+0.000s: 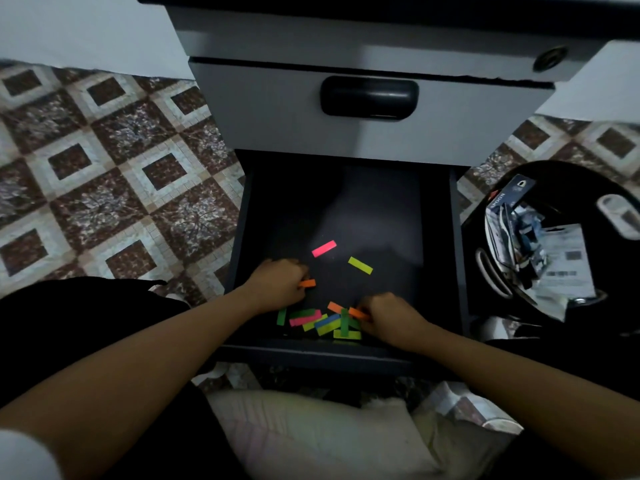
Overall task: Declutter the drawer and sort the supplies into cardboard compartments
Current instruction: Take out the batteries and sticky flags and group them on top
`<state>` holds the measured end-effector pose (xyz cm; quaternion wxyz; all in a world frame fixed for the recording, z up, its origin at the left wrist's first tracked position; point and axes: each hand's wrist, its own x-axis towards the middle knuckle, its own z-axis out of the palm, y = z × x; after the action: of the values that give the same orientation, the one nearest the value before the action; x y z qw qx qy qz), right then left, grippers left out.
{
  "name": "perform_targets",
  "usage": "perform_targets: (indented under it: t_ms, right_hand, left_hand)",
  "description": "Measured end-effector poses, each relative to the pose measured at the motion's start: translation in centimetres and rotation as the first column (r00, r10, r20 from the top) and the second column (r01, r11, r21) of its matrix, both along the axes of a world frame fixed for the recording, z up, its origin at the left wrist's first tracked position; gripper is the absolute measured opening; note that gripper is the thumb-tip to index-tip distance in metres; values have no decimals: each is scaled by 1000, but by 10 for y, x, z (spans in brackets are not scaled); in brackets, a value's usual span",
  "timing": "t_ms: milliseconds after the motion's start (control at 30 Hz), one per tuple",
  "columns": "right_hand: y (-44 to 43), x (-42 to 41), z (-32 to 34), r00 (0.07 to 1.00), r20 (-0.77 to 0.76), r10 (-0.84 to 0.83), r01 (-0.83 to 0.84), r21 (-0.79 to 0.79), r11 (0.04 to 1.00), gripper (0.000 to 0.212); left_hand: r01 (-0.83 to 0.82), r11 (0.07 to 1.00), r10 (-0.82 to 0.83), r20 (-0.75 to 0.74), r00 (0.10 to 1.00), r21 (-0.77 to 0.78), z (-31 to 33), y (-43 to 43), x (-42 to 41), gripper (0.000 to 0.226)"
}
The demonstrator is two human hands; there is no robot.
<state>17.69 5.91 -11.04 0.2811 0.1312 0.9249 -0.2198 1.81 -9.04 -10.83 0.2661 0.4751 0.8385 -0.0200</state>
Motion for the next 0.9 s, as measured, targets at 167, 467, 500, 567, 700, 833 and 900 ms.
perform_targets:
  t_ms: [167,467,500,567,700,833,900]
  right_hand:
    - [3,-10,3,999,-28,-21,22,49,999,23]
    - [-15,-31,-4,981,-185,52,-40,67,997,32]
    - [-16,-33,-5,982,-183,50,-40,61,997,30]
    - [-17,-37,-6,984,-168,57,-52,33,998,28]
    - [-19,-38,-9,985,-156,71,-72,0,997,32]
    - [-18,-36,-15,984,-160,76,-72,29,997,26]
    - [-16,-37,-16,981,-191,32,-28,22,999,26]
  left_hand:
    - [3,1000,-3,-1,1000,7,1,1,1,27]
    - [2,1000,-2,-18,1000,22,4,1,3,26]
    - [2,1000,-1,-14,1000,26,3,1,3,25]
    - [1,1000,-1,-7,1000,29,3,0,2,23]
    - [-10,1000,10,1,1000,27,1,-2,1,24]
    - [-14,999,14,8,1000,30,1,0,1,25]
    - [-10,1000,10,10,1000,27,1,0,1,25]
